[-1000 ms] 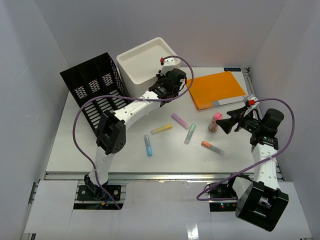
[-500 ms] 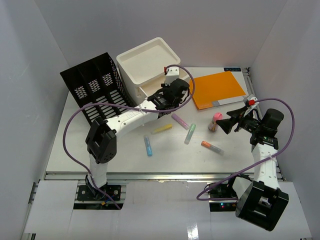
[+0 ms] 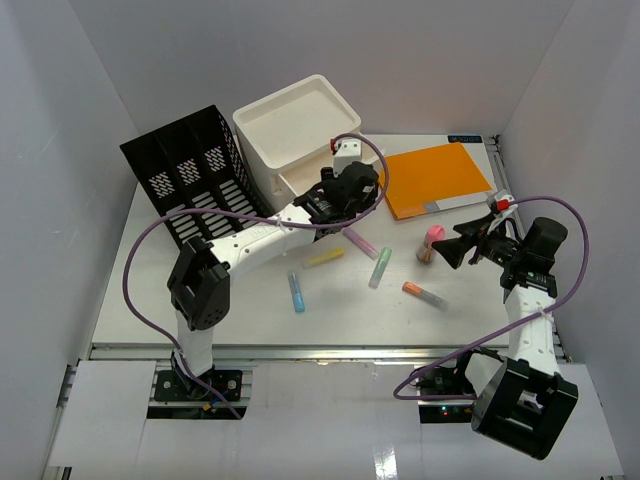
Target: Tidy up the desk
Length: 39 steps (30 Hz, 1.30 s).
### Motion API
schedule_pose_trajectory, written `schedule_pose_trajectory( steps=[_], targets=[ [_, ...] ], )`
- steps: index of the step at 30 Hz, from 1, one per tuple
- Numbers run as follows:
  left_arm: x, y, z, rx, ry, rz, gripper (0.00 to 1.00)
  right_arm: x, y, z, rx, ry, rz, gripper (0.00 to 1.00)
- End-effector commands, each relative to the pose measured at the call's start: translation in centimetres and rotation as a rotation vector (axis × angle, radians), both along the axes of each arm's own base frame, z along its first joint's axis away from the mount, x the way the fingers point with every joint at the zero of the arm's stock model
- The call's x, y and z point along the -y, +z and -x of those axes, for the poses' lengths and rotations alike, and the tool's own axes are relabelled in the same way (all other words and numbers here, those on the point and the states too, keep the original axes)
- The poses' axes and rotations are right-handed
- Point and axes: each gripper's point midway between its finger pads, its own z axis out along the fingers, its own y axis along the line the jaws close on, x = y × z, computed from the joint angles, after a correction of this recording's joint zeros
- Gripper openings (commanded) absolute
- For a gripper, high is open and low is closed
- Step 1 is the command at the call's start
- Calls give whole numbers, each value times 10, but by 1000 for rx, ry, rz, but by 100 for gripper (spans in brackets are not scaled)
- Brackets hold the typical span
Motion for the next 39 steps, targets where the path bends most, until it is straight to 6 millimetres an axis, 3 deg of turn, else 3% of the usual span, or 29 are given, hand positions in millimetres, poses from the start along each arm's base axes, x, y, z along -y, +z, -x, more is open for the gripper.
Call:
schedule_pose_trajectory(
  steps=[1, 3, 8, 12, 15, 19, 24, 29, 33, 39],
  targets=[
    [14, 51, 24, 33, -183, 67, 92, 2, 14, -4, 33, 18, 18, 90],
    [17, 58, 33, 36, -248, 70, 98, 1, 14, -3, 31, 26, 18, 90],
    [13, 96, 70, 88, -444, 111, 98, 0, 12, 0, 42, 49, 35, 90],
    [-6, 77, 99, 58, -518, 90, 98, 0, 10, 2, 58, 63, 67, 90],
    [-42, 54, 125, 61, -526, 59, 98, 5, 3, 1, 71, 44, 121, 90],
    [-88, 28, 144, 99, -482, 3, 98, 12, -4, -5, 54, -9, 188, 90],
    [-131, 8, 165, 157, -443, -10, 98, 30, -14, -21, 17, -165, 307, 90],
    [-151, 33, 174, 238, -406, 47, 98, 10, -29, -29, -16, -174, 335, 90],
    [-160, 45, 177, 281, -385, 74, 98, 0, -36, -47, -31, -239, 356, 90],
    [-159, 49, 183, 293, -410, 99, 98, 12, -44, -75, -83, -343, 375, 95]
  ],
)
